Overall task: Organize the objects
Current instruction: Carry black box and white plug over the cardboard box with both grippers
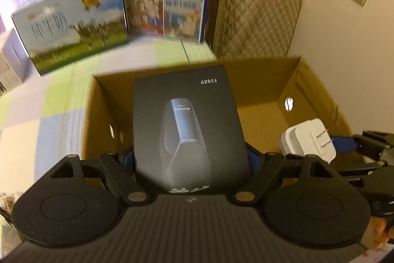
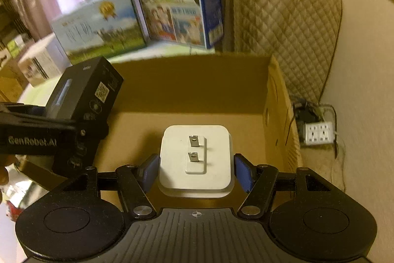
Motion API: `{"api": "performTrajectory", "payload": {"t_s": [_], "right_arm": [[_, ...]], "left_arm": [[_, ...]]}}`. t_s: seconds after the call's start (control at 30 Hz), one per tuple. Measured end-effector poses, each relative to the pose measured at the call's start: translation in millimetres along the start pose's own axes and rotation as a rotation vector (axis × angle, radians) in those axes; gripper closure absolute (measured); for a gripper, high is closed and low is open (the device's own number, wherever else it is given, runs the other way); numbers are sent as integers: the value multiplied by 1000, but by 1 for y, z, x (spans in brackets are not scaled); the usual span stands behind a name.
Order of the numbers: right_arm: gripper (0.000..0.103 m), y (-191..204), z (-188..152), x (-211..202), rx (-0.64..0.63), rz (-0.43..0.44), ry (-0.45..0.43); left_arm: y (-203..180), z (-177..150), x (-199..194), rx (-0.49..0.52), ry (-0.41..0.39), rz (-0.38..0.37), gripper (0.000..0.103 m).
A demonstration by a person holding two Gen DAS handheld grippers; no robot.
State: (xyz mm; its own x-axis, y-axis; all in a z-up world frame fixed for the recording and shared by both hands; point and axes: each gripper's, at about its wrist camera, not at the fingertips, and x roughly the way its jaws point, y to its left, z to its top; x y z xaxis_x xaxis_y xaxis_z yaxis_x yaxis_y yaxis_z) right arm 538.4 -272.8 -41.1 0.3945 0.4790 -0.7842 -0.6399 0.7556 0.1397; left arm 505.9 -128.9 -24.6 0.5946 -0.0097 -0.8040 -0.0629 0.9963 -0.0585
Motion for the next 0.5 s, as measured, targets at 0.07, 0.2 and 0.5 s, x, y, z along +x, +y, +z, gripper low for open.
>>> {"api": "performTrajectory", "payload": {"t_s": [0.07,0.2,0.5], "right_arm": [[41,-5,0,9,-1,-7,28],[41,-6,1,18,-25,-7,65],[41,-9,4,32,-34,3,115]], "left_arm": [[-2,-4,15,0,41,3,23],[-5,-9,36,-5,99,0,23],[-2,-15,57,-17,164,-21,23]]}}
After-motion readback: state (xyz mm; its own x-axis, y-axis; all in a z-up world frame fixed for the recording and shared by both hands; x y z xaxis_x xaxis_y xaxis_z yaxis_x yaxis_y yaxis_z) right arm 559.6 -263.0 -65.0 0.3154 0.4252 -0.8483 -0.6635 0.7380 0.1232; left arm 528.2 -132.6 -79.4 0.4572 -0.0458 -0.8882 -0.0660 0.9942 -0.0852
